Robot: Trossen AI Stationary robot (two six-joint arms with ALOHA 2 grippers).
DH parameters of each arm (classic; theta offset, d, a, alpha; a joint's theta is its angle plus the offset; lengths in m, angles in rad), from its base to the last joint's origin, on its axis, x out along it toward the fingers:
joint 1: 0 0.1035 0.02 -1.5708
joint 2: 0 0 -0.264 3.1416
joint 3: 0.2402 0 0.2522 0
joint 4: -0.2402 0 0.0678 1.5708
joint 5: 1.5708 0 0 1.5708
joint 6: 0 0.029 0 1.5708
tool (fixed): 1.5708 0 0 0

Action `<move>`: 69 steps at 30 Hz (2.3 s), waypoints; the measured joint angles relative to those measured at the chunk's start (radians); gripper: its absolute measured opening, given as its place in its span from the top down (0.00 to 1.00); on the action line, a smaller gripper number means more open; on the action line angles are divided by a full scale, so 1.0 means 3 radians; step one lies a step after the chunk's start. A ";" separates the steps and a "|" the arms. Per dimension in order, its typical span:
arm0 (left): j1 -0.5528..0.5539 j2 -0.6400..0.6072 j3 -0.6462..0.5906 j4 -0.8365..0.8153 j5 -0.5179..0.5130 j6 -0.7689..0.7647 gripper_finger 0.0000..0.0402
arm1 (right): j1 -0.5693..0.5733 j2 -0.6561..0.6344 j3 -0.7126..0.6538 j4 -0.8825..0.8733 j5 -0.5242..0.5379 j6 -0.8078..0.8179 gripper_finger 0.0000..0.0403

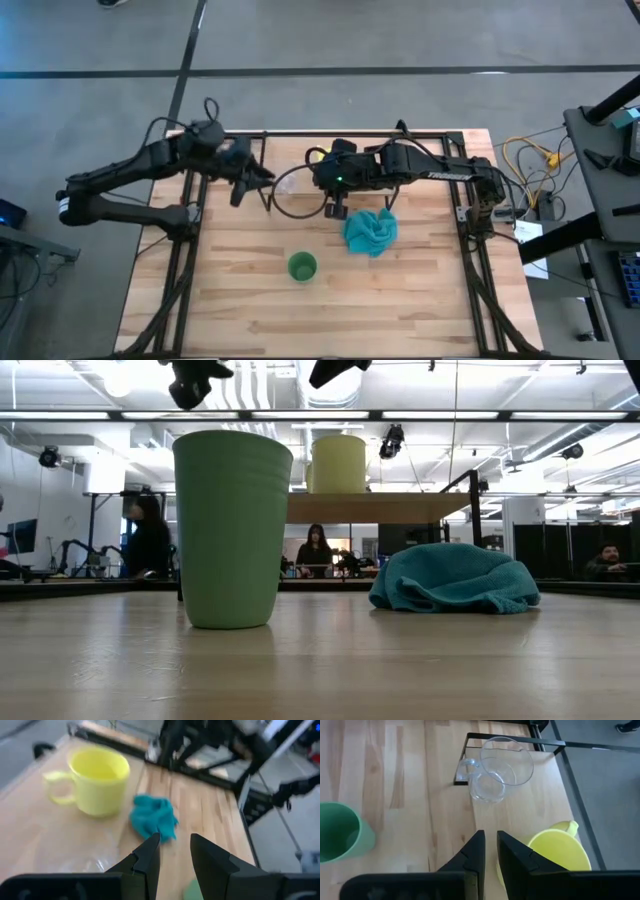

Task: Stack small to large cups/mugs on shelf
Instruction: Adjust the transparent cup on the shelf

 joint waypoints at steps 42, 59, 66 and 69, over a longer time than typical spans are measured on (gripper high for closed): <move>-0.0325 0.0260 -0.0777 0.0903 -0.0381 0.0000 0.77 | 0.0000 0.0000 -0.0001 -0.0023 -0.0001 0.0005 0.89; -0.0318 0.0355 -0.0785 0.0881 -0.0480 0.0025 0.77 | 0.0007 0.0000 -0.0001 -0.0034 -0.0003 0.0017 0.89; -0.0289 0.0414 -0.0784 0.0897 -0.0579 0.0086 0.77 | 0.0007 0.0000 -0.0001 -0.0035 -0.0003 -0.0037 0.89; -0.0283 0.0411 -0.0783 0.0916 -0.0581 0.0086 0.77 | 0.0007 0.0000 -0.0001 -0.0049 -0.0003 -0.0042 0.89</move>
